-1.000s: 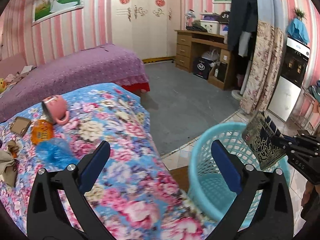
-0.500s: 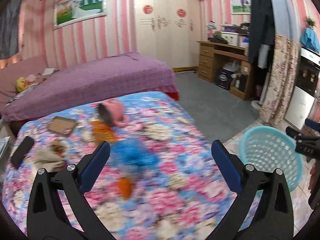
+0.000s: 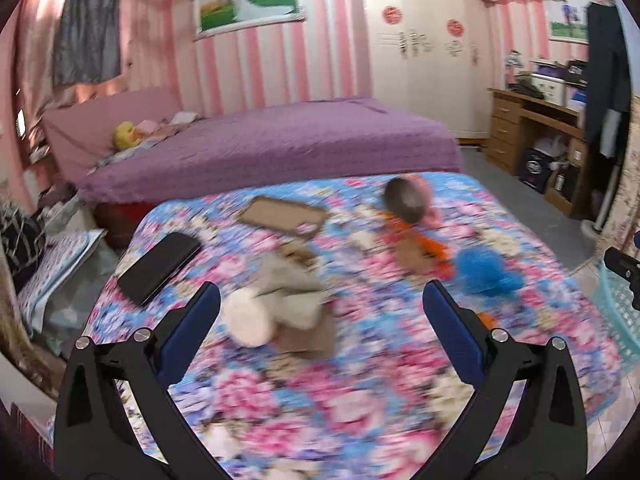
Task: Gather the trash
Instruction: 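Move both tools back over the bed toward the remaining items, then grasp a second orange with the right tool while the left tool grasps the brown cardboard cup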
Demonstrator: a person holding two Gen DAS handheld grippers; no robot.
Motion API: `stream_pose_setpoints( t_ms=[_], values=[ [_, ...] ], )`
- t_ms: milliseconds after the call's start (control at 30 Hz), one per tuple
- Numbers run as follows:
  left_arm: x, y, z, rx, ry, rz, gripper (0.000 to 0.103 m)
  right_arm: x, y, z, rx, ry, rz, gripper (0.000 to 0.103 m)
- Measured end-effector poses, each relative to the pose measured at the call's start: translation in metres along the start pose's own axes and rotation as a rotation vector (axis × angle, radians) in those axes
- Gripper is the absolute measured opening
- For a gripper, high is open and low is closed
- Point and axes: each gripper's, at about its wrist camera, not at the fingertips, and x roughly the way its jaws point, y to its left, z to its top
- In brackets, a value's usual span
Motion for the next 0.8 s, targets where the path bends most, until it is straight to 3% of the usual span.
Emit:
stream_pose_setpoints(
  t_ms=[233,467,667,800],
  values=[
    [0.029,0.044,-0.027,-0.067,0.077,0.028,0.098,0.042,0.074,-0.022,-0.121,0.058,0.056,0.099],
    [0.047,0.052,-0.047,-0.096,0.157,0.03,0.098,0.074,0.091,-0.038,-0.114,0.149,0.077,0.097],
    [0.056,0.046,-0.051,-0.113,0.18,0.013,0.098,0.088,0.102,-0.046,-0.146,0.218,0.11,0.071],
    [0.06,0.037,-0.051,-0.104,0.179,0.003,0.097,0.091,0.105,-0.049,-0.162,0.247,0.193,0.034]
  ],
)
